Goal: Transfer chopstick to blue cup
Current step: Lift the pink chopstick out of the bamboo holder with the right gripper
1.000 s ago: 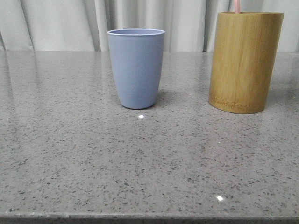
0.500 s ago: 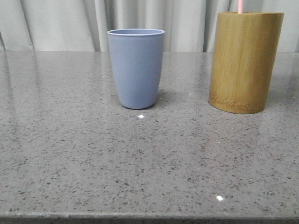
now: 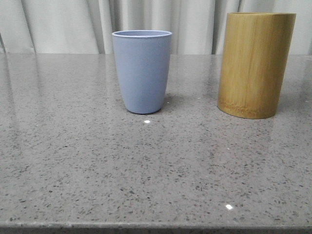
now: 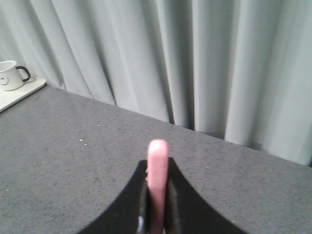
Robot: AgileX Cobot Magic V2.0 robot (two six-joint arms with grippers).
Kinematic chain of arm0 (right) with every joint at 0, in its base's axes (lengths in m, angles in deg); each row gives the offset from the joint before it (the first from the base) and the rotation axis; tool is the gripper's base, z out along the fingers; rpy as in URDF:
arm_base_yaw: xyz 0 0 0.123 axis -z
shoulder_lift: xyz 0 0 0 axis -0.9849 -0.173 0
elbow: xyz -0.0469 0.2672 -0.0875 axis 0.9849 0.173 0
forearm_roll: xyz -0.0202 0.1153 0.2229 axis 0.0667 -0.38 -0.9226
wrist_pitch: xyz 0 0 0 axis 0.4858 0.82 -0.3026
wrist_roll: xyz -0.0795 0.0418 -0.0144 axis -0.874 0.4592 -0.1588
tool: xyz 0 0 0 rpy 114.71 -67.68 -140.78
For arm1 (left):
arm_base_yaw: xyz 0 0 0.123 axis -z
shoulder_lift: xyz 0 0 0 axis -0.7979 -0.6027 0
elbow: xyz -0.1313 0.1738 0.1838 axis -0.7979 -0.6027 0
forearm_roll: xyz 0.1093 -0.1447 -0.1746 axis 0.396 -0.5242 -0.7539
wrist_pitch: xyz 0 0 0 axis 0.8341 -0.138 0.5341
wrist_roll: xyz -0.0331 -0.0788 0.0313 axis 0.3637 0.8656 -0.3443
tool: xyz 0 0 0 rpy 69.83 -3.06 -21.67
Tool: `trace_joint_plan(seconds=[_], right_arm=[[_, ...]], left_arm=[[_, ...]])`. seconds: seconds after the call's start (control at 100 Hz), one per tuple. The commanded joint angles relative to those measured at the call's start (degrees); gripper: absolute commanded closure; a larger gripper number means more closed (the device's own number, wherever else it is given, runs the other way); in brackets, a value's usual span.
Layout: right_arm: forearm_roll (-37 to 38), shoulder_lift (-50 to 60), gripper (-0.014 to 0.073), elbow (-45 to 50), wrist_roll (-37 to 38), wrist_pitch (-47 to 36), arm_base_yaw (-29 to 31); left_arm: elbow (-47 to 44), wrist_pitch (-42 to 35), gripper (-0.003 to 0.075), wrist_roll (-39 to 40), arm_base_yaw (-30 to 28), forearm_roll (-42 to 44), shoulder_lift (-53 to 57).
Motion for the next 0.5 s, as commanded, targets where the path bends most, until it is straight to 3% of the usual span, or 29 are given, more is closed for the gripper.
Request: trace_joint_plan(seconds=[0.0,0.24,0.49], right_arm=[[-2.50,0.20,0.0680,-1.98,-0.62,-5.39,-2.00],[-4.42,-4.58,0.0680,-1.98,-0.62,-9.43,-6.42],[-4.42,-8.75,0.0678,-1.98,-0.62,-10.21,-7.04]], left_arm=[[1.45,-4.01,0.0404,0.69,-0.27,-0.03,0.13],[1.45,-3.65,0.0404,0.69,-0.27,-0.03,0.13],[1.45,-3.65,0.0404,0.69,-0.27,0.07,0.13]])
